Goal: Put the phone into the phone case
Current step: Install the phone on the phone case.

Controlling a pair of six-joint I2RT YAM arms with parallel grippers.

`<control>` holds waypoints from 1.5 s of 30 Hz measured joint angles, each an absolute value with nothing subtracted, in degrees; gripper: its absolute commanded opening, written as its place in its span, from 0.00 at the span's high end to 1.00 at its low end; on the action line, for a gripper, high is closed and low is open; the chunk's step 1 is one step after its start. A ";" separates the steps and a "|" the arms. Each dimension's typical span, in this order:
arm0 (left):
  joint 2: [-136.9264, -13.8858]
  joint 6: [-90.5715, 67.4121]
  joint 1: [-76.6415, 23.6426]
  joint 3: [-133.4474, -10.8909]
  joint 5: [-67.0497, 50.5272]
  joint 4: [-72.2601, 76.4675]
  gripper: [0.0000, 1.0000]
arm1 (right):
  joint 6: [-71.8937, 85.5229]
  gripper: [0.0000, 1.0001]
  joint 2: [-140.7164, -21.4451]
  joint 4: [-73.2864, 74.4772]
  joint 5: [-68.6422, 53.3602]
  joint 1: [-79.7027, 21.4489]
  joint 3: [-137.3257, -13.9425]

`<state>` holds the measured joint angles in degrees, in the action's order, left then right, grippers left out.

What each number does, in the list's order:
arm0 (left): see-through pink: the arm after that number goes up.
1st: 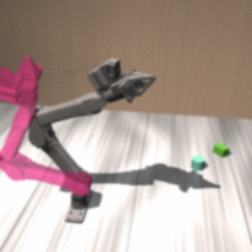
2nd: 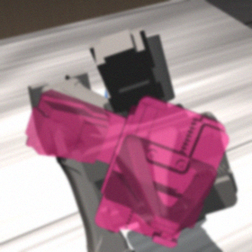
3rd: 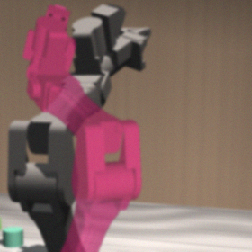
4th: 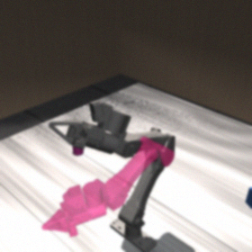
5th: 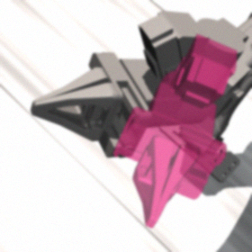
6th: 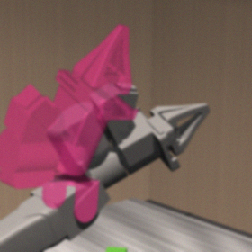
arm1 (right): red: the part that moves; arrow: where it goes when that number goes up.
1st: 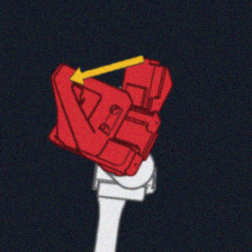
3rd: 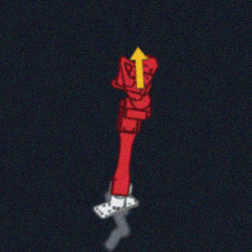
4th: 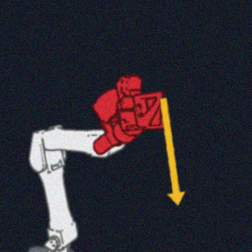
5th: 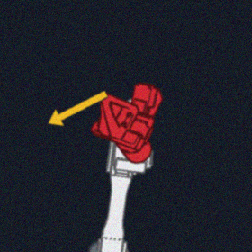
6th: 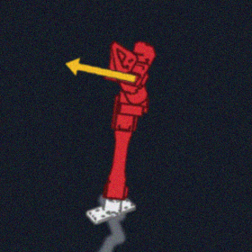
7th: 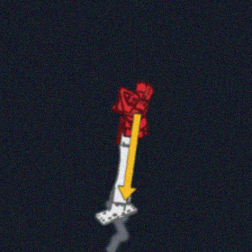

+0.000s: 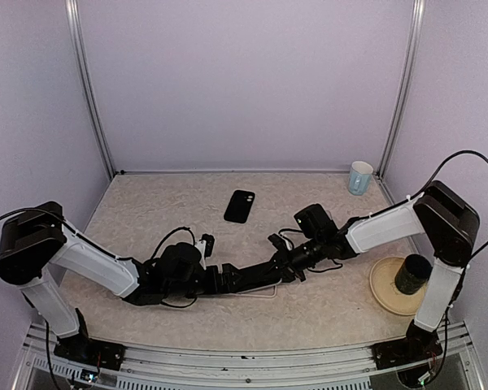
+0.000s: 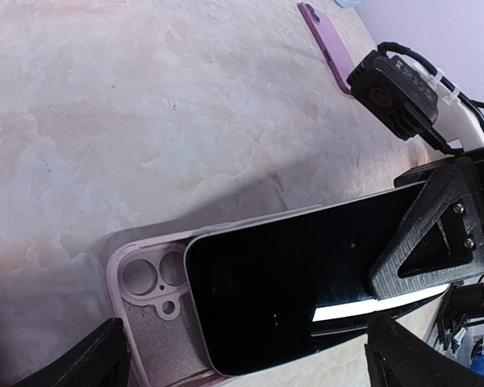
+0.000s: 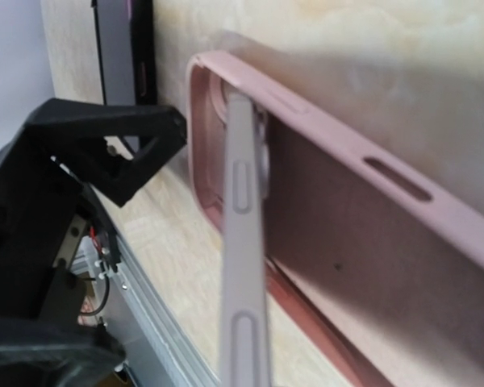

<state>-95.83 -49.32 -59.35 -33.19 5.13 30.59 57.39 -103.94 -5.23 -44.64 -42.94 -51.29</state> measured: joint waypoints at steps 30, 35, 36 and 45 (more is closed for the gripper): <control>-98.52 -50.33 -59.92 -35.11 6.02 29.47 0.01 | 61.49 1.00 -107.15 -9.82 -48.36 -42.57 -51.57; -98.52 -51.20 -60.66 -35.11 7.25 29.41 0.01 | 63.51 1.00 -107.18 -12.25 -48.36 -42.57 -50.43; -98.52 -51.31 -60.88 -35.11 7.53 29.39 0.01 | 63.92 1.00 -107.18 -12.75 -48.36 -42.57 -50.19; -98.52 -52.49 -61.91 -35.07 8.71 29.45 0.01 | 66.15 1.00 -108.16 -17.17 -48.80 -42.63 -49.06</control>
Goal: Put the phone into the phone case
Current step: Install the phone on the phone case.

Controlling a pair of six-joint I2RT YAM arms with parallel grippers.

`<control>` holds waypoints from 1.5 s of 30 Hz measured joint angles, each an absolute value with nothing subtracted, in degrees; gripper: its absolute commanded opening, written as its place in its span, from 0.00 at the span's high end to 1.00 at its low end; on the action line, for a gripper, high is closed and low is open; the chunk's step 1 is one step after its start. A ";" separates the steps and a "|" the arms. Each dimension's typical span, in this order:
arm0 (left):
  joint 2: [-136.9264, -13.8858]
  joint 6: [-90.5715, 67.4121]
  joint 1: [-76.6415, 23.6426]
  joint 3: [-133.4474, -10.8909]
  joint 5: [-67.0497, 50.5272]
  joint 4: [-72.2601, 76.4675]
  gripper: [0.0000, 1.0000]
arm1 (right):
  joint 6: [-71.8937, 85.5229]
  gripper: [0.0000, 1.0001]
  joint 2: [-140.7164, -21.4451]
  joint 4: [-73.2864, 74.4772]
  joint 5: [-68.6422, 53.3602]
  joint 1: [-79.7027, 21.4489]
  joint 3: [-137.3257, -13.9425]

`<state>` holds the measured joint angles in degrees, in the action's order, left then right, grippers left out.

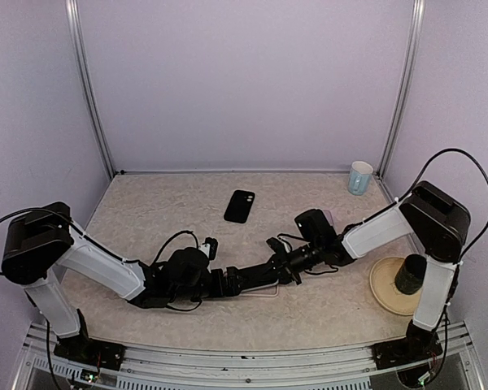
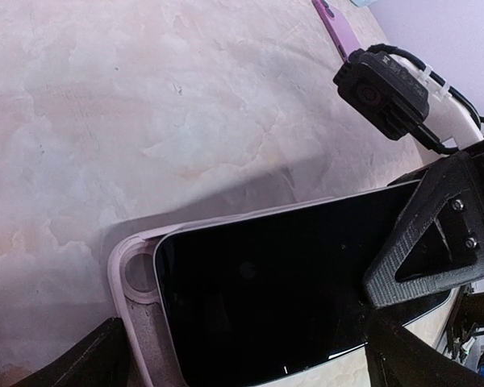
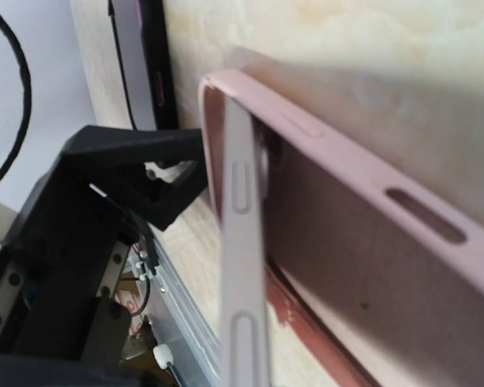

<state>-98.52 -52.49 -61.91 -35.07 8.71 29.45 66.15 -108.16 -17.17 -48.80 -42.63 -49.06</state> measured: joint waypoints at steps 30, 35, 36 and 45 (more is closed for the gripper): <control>-98.74 -52.42 -62.11 -35.03 9.47 29.80 0.01 | 65.78 1.00 -113.54 -23.79 -52.34 -43.11 -50.76; -98.74 -52.42 -62.11 -34.54 9.91 30.48 0.01 | 66.67 1.00 -114.15 -25.32 -52.84 -43.11 -50.74; -98.67 -52.45 -62.11 -34.39 9.96 30.72 0.01 | 66.81 1.00 -114.17 -25.47 -52.86 -43.11 -50.74; -97.49 -52.47 -62.15 -33.10 9.45 31.07 0.01 | 66.96 1.00 -114.19 -26.48 -52.47 -43.42 -50.39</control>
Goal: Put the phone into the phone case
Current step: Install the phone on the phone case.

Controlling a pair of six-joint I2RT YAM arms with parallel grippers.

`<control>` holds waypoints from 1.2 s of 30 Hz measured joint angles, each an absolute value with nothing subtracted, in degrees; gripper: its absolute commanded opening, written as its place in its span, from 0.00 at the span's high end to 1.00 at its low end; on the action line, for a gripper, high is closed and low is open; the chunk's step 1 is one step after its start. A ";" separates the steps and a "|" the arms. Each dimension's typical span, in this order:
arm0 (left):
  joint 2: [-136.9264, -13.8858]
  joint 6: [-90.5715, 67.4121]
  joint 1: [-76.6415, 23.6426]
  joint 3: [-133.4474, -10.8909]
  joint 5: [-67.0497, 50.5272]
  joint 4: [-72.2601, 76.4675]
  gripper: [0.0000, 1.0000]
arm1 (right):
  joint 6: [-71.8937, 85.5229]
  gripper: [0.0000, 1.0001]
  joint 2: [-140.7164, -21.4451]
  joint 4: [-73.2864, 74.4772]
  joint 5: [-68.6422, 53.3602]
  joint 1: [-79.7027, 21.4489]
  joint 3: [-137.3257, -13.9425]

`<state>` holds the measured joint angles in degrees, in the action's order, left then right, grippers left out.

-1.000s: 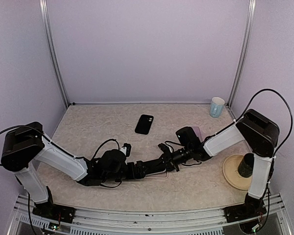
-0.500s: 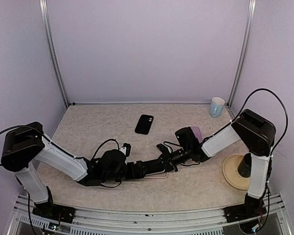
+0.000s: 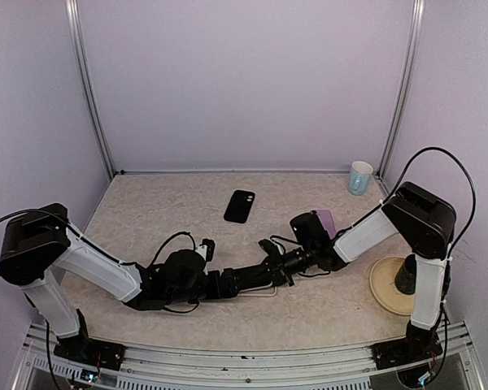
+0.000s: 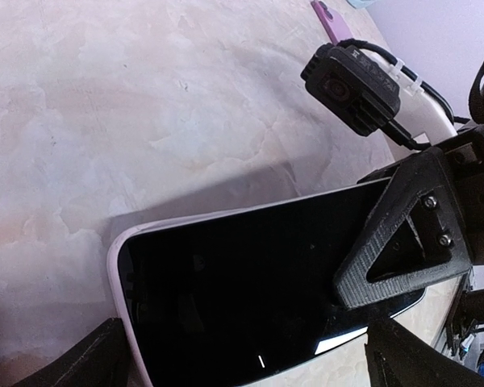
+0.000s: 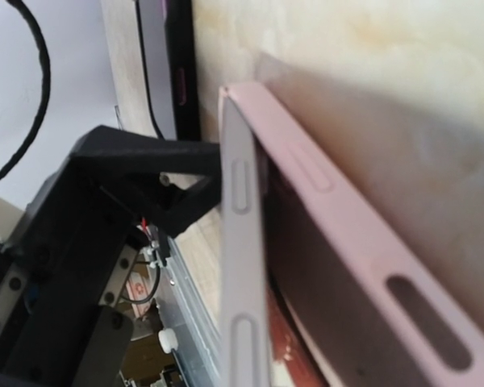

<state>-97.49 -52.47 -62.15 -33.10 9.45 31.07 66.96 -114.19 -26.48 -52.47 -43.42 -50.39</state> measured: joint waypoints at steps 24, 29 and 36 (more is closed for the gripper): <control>-85.69 -52.18 -61.89 -32.29 9.47 25.65 0.01 | 66.94 1.00 -106.13 -29.74 -51.99 -42.94 -44.01; -85.69 -52.05 -61.56 -30.98 8.67 26.44 0.01 | 66.11 1.00 -103.22 -30.30 -52.36 -42.94 -43.94; -85.69 -50.94 -61.41 -29.41 5.50 31.27 0.01 | 64.07 1.00 -100.18 -30.39 -53.17 -42.94 -43.51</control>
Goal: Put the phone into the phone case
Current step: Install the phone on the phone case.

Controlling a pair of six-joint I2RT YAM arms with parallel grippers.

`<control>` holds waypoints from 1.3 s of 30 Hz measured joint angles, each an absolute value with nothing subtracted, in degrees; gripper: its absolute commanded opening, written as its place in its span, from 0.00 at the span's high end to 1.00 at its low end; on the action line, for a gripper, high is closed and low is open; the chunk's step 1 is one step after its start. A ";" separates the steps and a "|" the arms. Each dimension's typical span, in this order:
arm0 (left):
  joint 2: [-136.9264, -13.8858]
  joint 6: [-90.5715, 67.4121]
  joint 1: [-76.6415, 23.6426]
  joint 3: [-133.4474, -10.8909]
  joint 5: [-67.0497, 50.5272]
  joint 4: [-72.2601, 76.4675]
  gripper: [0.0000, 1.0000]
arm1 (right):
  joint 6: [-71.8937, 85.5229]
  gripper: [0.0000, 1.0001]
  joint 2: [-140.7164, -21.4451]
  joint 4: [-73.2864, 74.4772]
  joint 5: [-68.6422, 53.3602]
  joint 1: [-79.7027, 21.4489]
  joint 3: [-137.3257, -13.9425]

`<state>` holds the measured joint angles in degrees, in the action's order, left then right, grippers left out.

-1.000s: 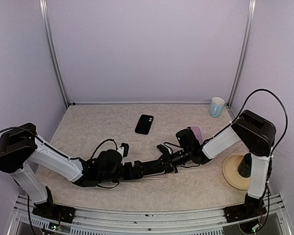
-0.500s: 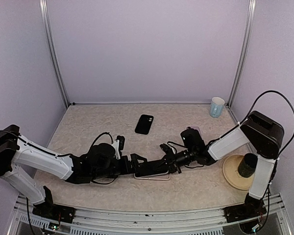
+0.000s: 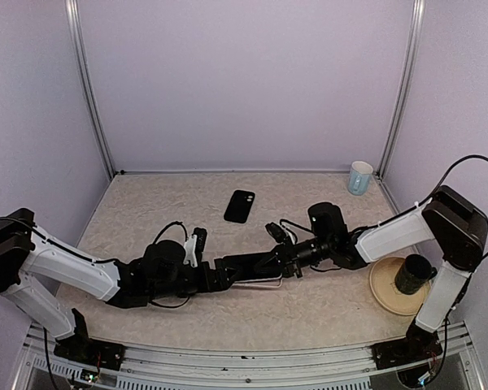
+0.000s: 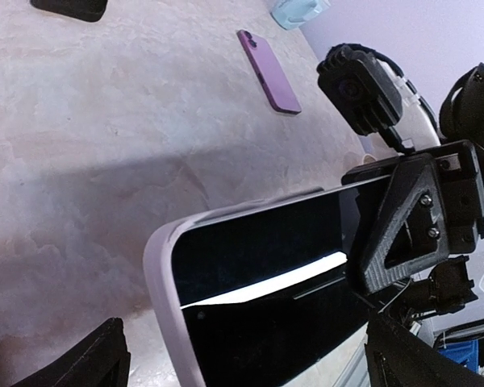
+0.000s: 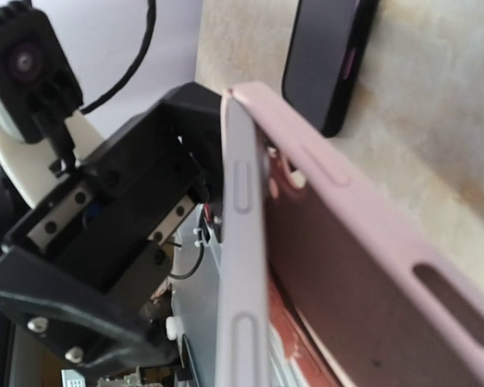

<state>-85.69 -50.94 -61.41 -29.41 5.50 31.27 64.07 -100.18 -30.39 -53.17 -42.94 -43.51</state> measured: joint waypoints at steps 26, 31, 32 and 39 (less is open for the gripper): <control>-86.30 -50.06 -60.77 -26.89 -8.14 46.81 0.17 | 54.85 1.00 -98.24 -33.36 -57.23 -44.86 -42.98; -87.33 -50.54 -60.77 -26.68 -10.04 48.62 0.26 | 52.86 1.00 -98.00 -33.19 -57.54 -45.30 -43.05; -87.53 -50.65 -60.77 -26.61 -10.37 48.90 0.27 | 52.49 1.00 -97.97 -33.15 -57.74 -45.32 -43.05; -88.07 -51.05 -60.75 -26.00 -11.75 50.70 0.39 | 50.76 1.00 -97.95 -33.12 -58.76 -45.39 -43.05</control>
